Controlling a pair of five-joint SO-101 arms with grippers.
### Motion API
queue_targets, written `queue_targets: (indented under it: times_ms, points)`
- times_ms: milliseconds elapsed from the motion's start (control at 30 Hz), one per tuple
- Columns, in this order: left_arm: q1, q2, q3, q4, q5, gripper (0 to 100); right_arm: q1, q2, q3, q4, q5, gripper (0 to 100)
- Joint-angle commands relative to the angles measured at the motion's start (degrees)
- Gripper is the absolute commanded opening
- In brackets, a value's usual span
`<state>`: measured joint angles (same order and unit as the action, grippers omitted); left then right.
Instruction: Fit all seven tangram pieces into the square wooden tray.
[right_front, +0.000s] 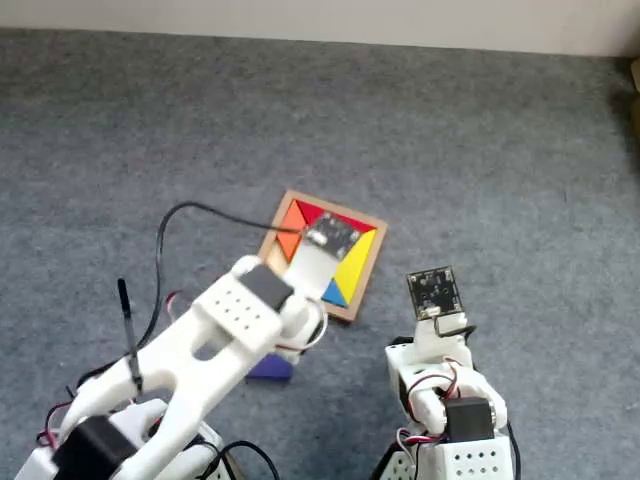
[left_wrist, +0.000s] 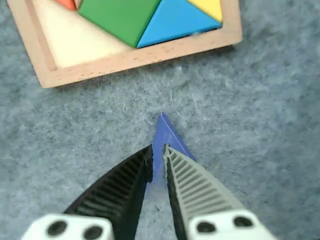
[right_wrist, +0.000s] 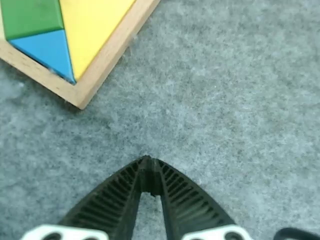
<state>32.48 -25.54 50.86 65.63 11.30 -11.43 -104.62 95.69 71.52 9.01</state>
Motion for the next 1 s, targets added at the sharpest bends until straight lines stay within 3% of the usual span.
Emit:
queue_targets:
  times_ms: [0,133,300,533,967]
  points:
    - [-2.4,-5.8,8.5,-9.0,-1.1,6,-0.2,-1.2,8.6,0.5,-0.2,0.5]
    - [-5.1,-8.6,12.5,-12.7,-1.2,8,-0.2,-1.2,8.6,0.5,-0.2,0.5]
    - [-5.6,-9.3,8.0,-2.2,-3.2,28,-0.2,-1.2,8.6,0.5,-0.2,0.5]
    - [-5.6,-9.2,6.4,1.3,-3.6,28,-0.2,-1.2,8.6,0.5,-0.2,0.5]
    - [-5.2,-9.1,12.6,-4.8,-3.6,28,-0.2,-1.2,8.6,0.5,-0.2,0.5]
